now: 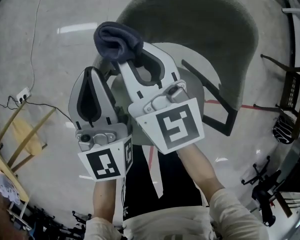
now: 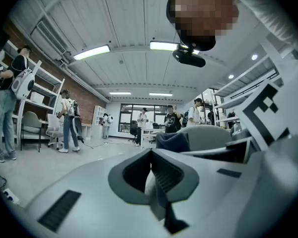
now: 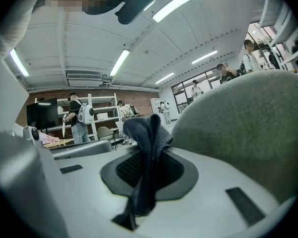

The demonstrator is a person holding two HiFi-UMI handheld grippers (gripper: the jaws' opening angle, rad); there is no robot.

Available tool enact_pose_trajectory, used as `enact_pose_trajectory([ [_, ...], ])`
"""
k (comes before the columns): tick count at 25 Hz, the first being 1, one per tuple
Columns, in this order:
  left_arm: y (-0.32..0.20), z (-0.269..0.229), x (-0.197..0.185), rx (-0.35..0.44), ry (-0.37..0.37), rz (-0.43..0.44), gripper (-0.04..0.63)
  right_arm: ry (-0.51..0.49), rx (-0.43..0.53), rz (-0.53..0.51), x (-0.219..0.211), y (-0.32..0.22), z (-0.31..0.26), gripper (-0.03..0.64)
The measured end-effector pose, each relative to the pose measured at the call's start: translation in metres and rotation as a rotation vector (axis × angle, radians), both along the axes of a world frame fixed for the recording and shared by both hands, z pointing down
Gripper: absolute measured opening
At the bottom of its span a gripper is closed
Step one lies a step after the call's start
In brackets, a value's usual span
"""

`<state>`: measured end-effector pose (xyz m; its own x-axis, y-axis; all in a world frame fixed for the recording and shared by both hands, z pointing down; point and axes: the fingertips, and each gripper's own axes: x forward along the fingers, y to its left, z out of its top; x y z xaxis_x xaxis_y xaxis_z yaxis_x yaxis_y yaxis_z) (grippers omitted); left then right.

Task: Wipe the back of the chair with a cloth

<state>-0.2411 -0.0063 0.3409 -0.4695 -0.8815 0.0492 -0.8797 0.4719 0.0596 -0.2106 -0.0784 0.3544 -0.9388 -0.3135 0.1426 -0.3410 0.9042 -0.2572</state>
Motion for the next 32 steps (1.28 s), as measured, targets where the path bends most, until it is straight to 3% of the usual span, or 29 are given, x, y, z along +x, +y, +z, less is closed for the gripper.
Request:
enact_pose_trajectory([
  [6,0.01,0.002,-0.01,-0.013,-0.005,-0.029,0.014,0.029,0.004,0.006,-0.009,-0.003,0.009,0.058],
  [14,-0.004,0.01,-0.001,-0.017,0.012,0.005,0.014,0.075,0.047,0.127,0.018,-0.043,0.019,0.058],
  [32,-0.079,0.015,0.072,-0.013,0.037,0.235,0.015,0.127,0.026,0.564,0.168,-0.132,0.026,0.058],
])
